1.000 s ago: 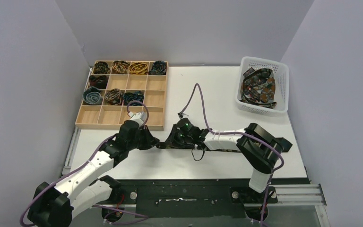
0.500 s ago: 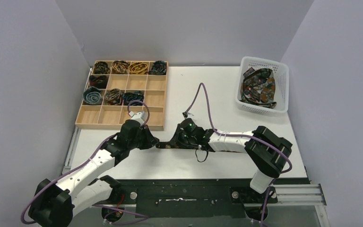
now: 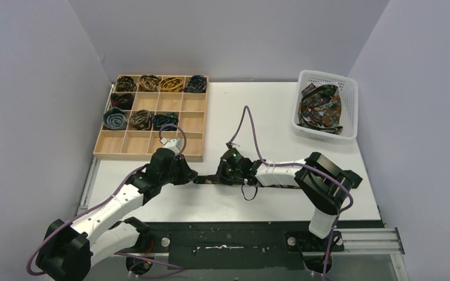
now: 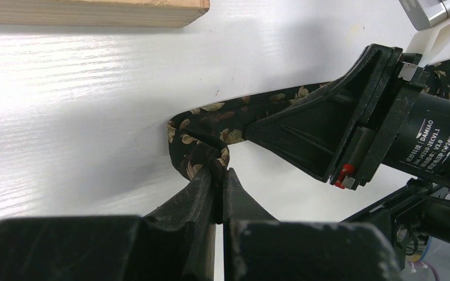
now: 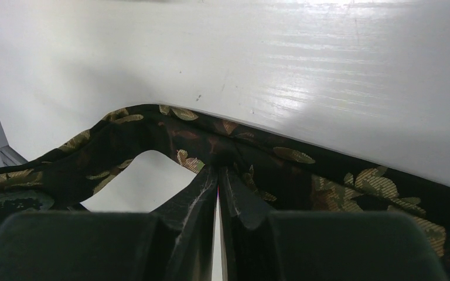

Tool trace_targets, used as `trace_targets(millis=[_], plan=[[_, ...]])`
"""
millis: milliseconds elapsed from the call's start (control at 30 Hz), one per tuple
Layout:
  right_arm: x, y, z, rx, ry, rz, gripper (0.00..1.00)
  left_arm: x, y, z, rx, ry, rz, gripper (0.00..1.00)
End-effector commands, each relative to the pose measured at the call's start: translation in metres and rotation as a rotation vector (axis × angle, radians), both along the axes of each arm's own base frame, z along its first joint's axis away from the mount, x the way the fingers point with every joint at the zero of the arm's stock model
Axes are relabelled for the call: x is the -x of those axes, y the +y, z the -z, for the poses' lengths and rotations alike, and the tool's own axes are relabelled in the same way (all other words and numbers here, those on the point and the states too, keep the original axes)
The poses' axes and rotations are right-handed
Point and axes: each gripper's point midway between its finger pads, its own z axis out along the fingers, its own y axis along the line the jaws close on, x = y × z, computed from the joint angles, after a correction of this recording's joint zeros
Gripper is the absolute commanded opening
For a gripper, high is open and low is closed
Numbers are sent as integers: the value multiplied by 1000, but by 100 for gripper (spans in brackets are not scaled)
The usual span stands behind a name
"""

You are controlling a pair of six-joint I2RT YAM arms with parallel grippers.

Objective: Roll the ties
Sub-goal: Roll the tie at the center of the board.

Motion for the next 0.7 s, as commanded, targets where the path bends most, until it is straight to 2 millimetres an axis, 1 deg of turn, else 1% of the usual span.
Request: trace_targets(millis=[0,167,333,467,567,600,667], plan=[[-6,3,-1,-4,-6,-2,9,-16,-13,-24,47,-80,18,0],[-8,2,-4,-6,-10,-4,9,-18,-21,-23,48,-76,51,0],[-10,-1,-5,-16,-6,12,9,-21,-45,-32,101,-105,94,0],[-11,-2,-5,-31,-4,18,9,-23,-63,-25,104,-87,133,0],[-14,-1,-17,-52,-32,16,9,-23,-64,-14,88,-61,128,0],[-16,0,-24,-62,-50,9,9,-23,-64,-12,89,-58,127,0],[-19,3,-44,-98,-111,-7,10,-24,-66,-11,94,-61,127,0]])
